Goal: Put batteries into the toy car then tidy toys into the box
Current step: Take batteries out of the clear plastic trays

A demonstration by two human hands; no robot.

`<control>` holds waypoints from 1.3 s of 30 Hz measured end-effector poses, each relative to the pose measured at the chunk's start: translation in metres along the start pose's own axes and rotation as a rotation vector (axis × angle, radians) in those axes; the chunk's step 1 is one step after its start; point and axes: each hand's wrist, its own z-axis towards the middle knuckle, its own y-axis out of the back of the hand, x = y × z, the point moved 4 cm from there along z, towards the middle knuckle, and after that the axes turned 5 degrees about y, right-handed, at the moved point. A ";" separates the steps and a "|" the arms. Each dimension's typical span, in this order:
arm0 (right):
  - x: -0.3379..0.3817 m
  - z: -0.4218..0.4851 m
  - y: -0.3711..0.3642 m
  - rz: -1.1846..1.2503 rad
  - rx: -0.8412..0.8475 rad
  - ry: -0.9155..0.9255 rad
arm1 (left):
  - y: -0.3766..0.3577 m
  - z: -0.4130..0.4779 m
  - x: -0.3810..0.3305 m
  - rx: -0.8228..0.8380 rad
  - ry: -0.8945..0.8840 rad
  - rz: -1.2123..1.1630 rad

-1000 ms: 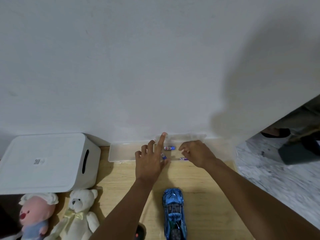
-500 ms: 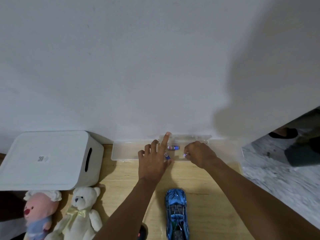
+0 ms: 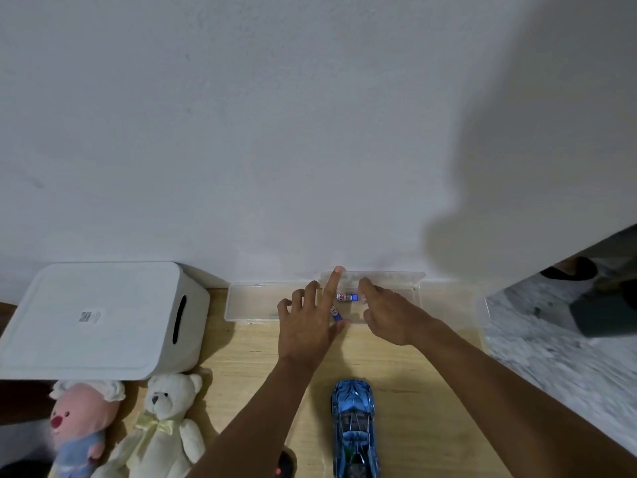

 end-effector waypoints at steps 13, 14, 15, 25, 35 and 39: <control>0.006 0.011 -0.005 -0.514 -0.131 0.045 | -0.003 -0.001 0.000 0.004 0.010 0.032; 0.006 0.011 -0.006 -0.533 -0.126 0.059 | -0.003 -0.002 0.000 0.004 0.010 0.030; 0.004 0.012 -0.008 -0.543 -0.122 0.074 | -0.003 -0.001 0.000 0.003 0.011 0.026; 0.007 0.022 -0.014 -0.565 -0.085 0.038 | -0.004 0.001 0.001 0.003 0.013 0.029; 0.002 0.029 -0.012 -0.453 0.066 0.096 | -0.004 0.001 0.004 -0.005 0.000 0.037; -0.009 0.018 -0.009 -0.373 0.058 0.115 | -0.004 0.001 0.004 -0.029 -0.003 0.037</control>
